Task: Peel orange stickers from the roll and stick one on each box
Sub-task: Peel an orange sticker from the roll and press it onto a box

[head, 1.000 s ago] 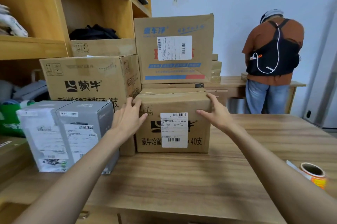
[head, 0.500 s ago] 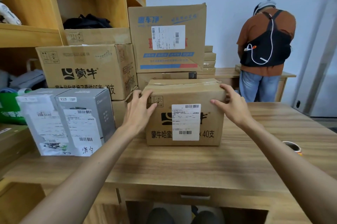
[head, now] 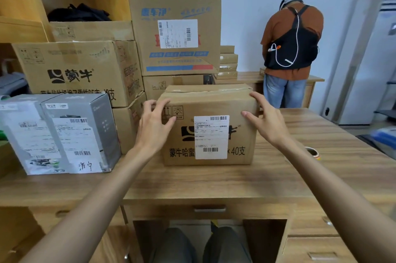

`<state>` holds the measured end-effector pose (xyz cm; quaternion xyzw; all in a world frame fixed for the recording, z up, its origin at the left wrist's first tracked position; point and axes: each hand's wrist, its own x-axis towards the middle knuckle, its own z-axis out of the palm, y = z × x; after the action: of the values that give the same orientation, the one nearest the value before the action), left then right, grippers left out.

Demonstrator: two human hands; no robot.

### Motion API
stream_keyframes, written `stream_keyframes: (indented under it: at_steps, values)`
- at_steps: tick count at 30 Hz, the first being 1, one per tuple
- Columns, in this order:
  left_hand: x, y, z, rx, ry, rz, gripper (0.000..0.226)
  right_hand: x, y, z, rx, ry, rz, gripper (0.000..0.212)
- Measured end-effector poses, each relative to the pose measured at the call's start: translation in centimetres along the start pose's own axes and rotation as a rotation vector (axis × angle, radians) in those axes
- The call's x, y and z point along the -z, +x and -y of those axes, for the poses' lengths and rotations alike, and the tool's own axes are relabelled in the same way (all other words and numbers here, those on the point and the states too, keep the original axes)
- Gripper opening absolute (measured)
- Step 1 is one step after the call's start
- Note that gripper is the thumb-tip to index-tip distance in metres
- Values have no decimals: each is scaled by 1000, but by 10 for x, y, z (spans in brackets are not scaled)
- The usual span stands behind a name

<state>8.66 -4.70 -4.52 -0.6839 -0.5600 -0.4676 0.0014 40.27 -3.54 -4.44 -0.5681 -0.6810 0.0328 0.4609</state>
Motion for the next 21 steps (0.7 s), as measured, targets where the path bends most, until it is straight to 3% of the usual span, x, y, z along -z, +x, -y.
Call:
stream_keyframes:
  at_steps: [3,6,8,11,14,21]
  values:
    - [-4,3,-7,-40,127,-64,48,4,1,-1,27,13,43,64]
    - [-22,-5,-23,-342,265,-263,37,18,-8,-9,82,38,76,75]
    - [-43,-14,-36,-571,215,-279,30,30,-16,-24,93,-35,61,76]
    - [-85,-37,-62,-777,129,-106,26,49,-29,-59,82,-235,53,58]
    - [-132,-59,-91,-813,70,102,31,66,-45,-97,15,-365,130,38]
    - [-211,-82,-144,-544,-59,575,47,89,-74,-145,-97,-402,201,27]
